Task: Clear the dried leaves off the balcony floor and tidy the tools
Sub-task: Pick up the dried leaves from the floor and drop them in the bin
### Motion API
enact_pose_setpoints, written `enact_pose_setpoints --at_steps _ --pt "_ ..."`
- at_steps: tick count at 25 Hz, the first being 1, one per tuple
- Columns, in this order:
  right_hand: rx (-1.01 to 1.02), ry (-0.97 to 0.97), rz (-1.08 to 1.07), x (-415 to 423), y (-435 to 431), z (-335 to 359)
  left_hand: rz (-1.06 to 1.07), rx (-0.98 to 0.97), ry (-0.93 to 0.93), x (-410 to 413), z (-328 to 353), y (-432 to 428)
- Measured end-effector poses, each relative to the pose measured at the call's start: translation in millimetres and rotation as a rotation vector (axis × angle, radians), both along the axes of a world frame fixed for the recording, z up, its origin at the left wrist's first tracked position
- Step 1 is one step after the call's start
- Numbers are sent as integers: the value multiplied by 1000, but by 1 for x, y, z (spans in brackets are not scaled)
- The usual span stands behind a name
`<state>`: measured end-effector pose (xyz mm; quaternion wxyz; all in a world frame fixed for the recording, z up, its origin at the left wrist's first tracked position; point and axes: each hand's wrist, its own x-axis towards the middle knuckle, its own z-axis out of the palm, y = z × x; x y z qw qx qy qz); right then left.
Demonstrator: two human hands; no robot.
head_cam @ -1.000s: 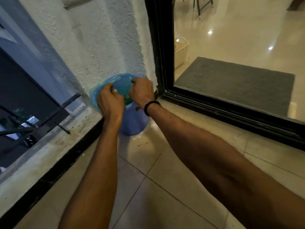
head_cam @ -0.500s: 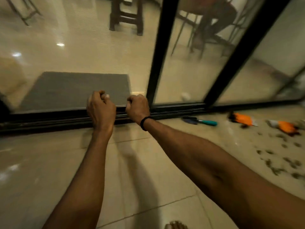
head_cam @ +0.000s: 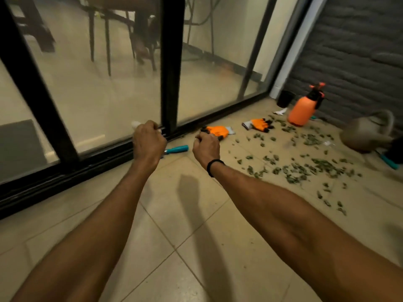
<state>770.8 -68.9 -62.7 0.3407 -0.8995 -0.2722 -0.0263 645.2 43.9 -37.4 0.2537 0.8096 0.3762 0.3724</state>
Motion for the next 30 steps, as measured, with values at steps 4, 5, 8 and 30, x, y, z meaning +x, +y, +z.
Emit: enact_pose_setpoints --at_steps 4,5,8,30 --pt "29 119 -102 61 -76 -40 -215 83 210 75 -1 -39" --pt "30 162 -120 78 -93 -51 -253 119 274 95 1 -48" --pt "46 270 -185 118 -133 -81 -330 271 476 144 7 -72" --pt "-45 394 -41 228 -237 -192 -644 -33 685 315 -166 -186"
